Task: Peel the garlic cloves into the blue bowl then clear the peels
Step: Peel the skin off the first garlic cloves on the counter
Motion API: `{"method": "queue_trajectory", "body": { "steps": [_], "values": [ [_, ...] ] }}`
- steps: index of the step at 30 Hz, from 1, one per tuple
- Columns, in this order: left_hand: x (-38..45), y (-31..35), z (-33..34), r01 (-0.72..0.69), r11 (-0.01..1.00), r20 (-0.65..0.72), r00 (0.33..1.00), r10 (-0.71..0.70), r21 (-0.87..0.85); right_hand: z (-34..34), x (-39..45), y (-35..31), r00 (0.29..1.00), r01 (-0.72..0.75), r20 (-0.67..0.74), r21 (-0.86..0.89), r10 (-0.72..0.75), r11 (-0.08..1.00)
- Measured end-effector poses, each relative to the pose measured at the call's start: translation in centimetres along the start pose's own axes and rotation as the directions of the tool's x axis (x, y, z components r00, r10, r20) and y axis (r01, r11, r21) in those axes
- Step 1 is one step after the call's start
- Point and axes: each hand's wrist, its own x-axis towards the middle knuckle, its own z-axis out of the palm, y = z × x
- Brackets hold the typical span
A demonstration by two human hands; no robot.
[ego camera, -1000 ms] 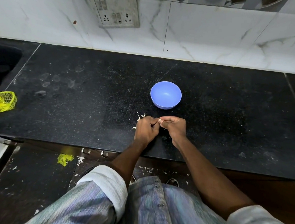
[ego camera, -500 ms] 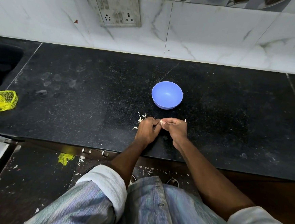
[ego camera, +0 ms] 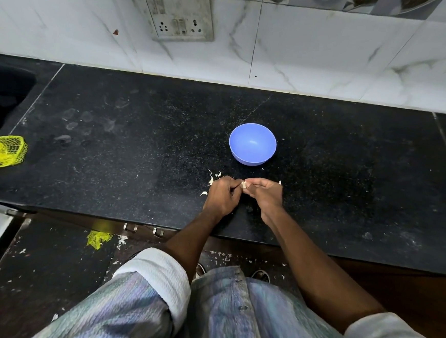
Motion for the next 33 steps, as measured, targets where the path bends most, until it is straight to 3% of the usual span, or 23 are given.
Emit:
{"method": "queue_trajectory", "body": {
  "steps": [7,19,25,29,33],
  "values": [
    [-0.4,0.0,-0.3,0.091,0.985,-0.035,0.995,-0.097,-0.144,0.1,0.3,0.1,0.999,-0.031,0.026,-0.004,0.032,0.999],
    [-0.6,0.0,-1.1,0.184,0.982,-0.013,0.983,-0.184,-0.036,1.4,0.6,0.0,0.993,-0.107,0.050,-0.021,0.108,0.994],
    [-0.6,-0.2,-1.2,0.143,0.989,0.002,0.990,-0.143,-0.046,2.0,0.7,0.4,0.997,-0.070,-0.037,-0.078,0.068,0.994],
    [-0.3,-0.8,-1.0,0.114,0.985,0.011,0.993,-0.114,-0.132,2.1,0.7,0.2,0.999,-0.028,-0.042,-0.154,0.022,0.988],
    [0.0,-1.4,-1.3,0.228,0.911,0.011,0.971,-0.239,-0.344,2.2,0.6,0.4,0.999,0.006,0.048,-0.177,0.003,0.984]
  ]
}}
